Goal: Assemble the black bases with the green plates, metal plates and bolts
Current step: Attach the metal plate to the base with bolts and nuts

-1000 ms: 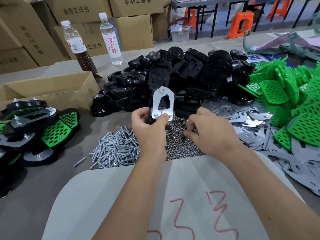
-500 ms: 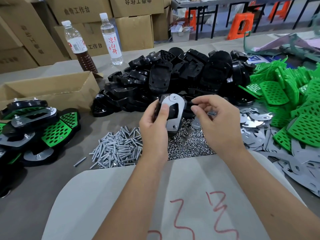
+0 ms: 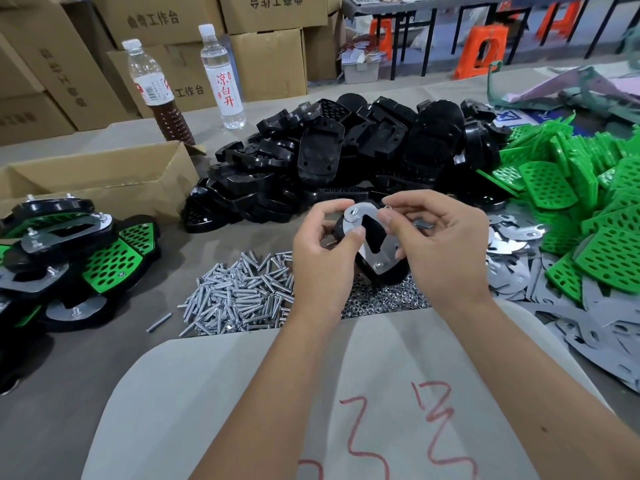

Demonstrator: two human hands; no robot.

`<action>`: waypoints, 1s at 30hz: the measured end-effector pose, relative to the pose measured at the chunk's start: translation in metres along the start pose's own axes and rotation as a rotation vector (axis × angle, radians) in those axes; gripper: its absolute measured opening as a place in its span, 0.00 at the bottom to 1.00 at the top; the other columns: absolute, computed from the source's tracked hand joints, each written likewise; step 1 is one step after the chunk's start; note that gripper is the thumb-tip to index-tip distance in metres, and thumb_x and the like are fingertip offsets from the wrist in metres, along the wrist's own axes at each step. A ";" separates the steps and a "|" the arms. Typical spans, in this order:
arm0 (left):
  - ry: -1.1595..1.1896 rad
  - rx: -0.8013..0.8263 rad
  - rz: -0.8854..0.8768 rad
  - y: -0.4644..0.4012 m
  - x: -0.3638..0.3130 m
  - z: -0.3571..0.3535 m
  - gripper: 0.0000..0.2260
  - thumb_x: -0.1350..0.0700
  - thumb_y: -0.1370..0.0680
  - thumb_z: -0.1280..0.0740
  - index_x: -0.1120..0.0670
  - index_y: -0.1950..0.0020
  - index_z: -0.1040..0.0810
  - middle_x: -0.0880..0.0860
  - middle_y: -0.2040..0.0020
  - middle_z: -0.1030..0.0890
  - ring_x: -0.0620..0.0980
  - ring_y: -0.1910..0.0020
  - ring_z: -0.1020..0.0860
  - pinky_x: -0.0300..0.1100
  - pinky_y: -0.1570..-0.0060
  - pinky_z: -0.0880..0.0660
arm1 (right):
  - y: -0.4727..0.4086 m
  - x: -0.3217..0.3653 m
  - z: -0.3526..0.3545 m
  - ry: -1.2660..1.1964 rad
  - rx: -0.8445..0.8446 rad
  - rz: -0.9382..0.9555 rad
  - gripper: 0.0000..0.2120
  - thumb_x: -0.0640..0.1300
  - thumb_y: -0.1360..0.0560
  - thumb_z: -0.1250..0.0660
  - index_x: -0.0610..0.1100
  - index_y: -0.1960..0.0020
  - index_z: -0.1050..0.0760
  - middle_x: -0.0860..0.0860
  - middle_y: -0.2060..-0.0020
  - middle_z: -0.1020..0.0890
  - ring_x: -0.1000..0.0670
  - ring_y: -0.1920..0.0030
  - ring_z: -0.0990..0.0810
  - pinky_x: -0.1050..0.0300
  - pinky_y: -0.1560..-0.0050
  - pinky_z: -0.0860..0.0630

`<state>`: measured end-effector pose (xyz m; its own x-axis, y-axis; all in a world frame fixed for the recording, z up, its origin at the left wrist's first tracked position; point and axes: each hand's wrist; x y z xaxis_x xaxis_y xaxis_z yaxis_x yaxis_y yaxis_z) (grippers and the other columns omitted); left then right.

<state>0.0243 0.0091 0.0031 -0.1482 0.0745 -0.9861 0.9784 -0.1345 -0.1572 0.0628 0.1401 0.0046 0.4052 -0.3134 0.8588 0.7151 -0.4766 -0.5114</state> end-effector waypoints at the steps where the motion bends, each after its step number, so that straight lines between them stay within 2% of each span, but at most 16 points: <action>1: -0.011 -0.003 -0.009 0.000 0.001 0.000 0.14 0.62 0.23 0.29 0.43 0.47 0.17 0.52 0.50 0.15 0.59 0.47 0.17 0.67 0.45 0.20 | 0.000 0.000 0.000 0.000 0.000 -0.008 0.08 0.37 0.25 0.23 0.49 0.51 0.13 0.53 0.62 0.14 0.49 0.67 0.17 0.60 0.71 0.22; 3: -0.010 -0.017 -0.018 -0.001 0.003 0.000 0.13 0.63 0.22 0.29 0.44 0.48 0.17 0.52 0.50 0.15 0.57 0.51 0.17 0.60 0.49 0.19 | -0.001 -0.001 0.001 0.006 0.012 -0.029 0.08 0.36 0.24 0.24 0.48 0.49 0.13 0.52 0.61 0.14 0.48 0.68 0.16 0.58 0.70 0.21; 7: -0.058 -0.025 -0.060 -0.002 0.005 0.000 0.14 0.63 0.23 0.28 0.43 0.46 0.18 0.52 0.53 0.15 0.49 0.59 0.21 0.48 0.57 0.22 | 0.001 -0.001 0.001 0.018 0.028 -0.028 0.08 0.34 0.24 0.24 0.45 0.49 0.14 0.51 0.61 0.14 0.47 0.61 0.13 0.59 0.70 0.20; 9: -0.077 -0.014 -0.072 -0.002 0.005 0.000 0.14 0.62 0.23 0.27 0.43 0.46 0.19 0.51 0.53 0.15 0.51 0.57 0.18 0.50 0.56 0.20 | 0.000 0.000 0.001 0.029 0.018 -0.021 0.08 0.35 0.24 0.24 0.45 0.49 0.14 0.52 0.61 0.14 0.47 0.61 0.13 0.59 0.69 0.20; 12: -0.086 0.008 -0.092 -0.002 0.005 0.000 0.12 0.62 0.23 0.26 0.44 0.48 0.19 0.49 0.52 0.14 0.54 0.50 0.16 0.55 0.46 0.19 | -0.001 0.001 0.001 0.065 -0.001 0.002 0.08 0.36 0.24 0.23 0.48 0.51 0.14 0.55 0.61 0.13 0.50 0.61 0.14 0.60 0.62 0.20; 16: -0.070 0.017 -0.115 -0.003 0.006 0.001 0.12 0.61 0.25 0.26 0.44 0.51 0.20 0.49 0.53 0.14 0.53 0.50 0.16 0.54 0.48 0.19 | -0.002 0.004 0.001 0.193 0.007 0.089 0.05 0.38 0.25 0.23 0.48 0.52 0.14 0.56 0.59 0.14 0.52 0.57 0.17 0.60 0.54 0.21; 19: -0.036 0.058 -0.121 -0.002 0.006 0.001 0.12 0.61 0.26 0.26 0.45 0.50 0.19 0.49 0.53 0.15 0.53 0.50 0.16 0.52 0.50 0.18 | -0.003 0.005 0.003 0.260 0.047 0.133 0.04 0.38 0.25 0.23 0.44 0.51 0.13 0.53 0.57 0.16 0.51 0.57 0.19 0.59 0.54 0.22; 22: 0.004 0.091 -0.112 -0.002 0.006 0.001 0.12 0.61 0.26 0.26 0.46 0.48 0.18 0.51 0.50 0.14 0.57 0.47 0.16 0.64 0.45 0.19 | -0.003 0.005 0.003 0.281 0.071 0.137 0.04 0.38 0.25 0.23 0.44 0.51 0.12 0.51 0.57 0.16 0.51 0.57 0.19 0.60 0.55 0.23; 24: 0.025 0.085 -0.091 -0.002 0.006 0.001 0.12 0.61 0.26 0.25 0.46 0.48 0.17 0.51 0.49 0.14 0.59 0.46 0.16 0.68 0.44 0.20 | -0.003 0.006 0.003 0.293 0.068 0.148 0.04 0.37 0.25 0.23 0.43 0.51 0.12 0.50 0.58 0.17 0.52 0.58 0.20 0.60 0.57 0.22; 28: 0.073 0.060 -0.060 -0.003 0.004 0.001 0.14 0.66 0.26 0.25 0.46 0.50 0.15 0.52 0.51 0.13 0.59 0.49 0.15 0.61 0.45 0.18 | -0.003 0.007 0.003 0.319 0.067 0.187 0.05 0.36 0.26 0.22 0.43 0.51 0.12 0.50 0.59 0.18 0.50 0.61 0.22 0.60 0.59 0.24; 30: 0.083 0.052 -0.064 -0.003 0.004 0.002 0.16 0.69 0.26 0.26 0.47 0.51 0.16 0.54 0.52 0.13 0.60 0.49 0.15 0.61 0.45 0.18 | -0.003 0.007 0.002 0.328 0.074 0.207 0.05 0.36 0.26 0.22 0.43 0.51 0.12 0.49 0.59 0.18 0.49 0.63 0.23 0.59 0.59 0.25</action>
<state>0.0209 0.0081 -0.0003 -0.1959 0.1658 -0.9665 0.9582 -0.1772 -0.2247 0.0648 0.1411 0.0120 0.3502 -0.6483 0.6761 0.6812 -0.3191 -0.6588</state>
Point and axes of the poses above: each hand's wrist, its own y-axis away from the middle knuckle, its own z-axis out of the back of the hand, x = y × z
